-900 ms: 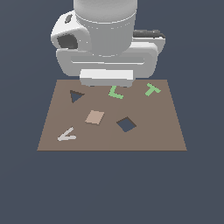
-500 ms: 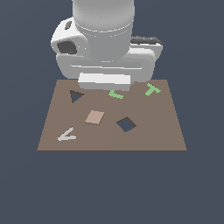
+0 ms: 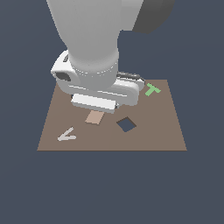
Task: Insert a designated object into the corresponding slot on a board.
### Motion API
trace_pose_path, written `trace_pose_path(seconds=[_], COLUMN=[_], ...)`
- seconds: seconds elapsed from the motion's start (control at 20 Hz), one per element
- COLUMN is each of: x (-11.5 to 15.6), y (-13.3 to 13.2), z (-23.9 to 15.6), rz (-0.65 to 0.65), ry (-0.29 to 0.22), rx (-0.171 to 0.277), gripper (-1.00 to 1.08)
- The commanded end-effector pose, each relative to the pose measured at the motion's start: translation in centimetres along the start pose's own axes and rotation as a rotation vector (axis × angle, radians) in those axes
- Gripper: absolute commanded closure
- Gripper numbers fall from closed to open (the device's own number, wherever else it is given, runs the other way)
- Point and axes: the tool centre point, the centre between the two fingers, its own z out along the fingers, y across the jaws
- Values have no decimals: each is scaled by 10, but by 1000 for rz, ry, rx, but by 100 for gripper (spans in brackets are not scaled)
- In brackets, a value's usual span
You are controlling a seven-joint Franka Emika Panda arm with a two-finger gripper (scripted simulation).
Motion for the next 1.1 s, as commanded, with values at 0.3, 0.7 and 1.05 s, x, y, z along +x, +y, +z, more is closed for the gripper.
trace_pose_path(seconds=[0.3,0.7,1.05], x=[20,24,25], y=[18,23,23], z=[46,57,74], rz=[143,175,179], ry=[0,-2,-1], rx=[-2,-2,-1], gripper=[-92,-92,-92])
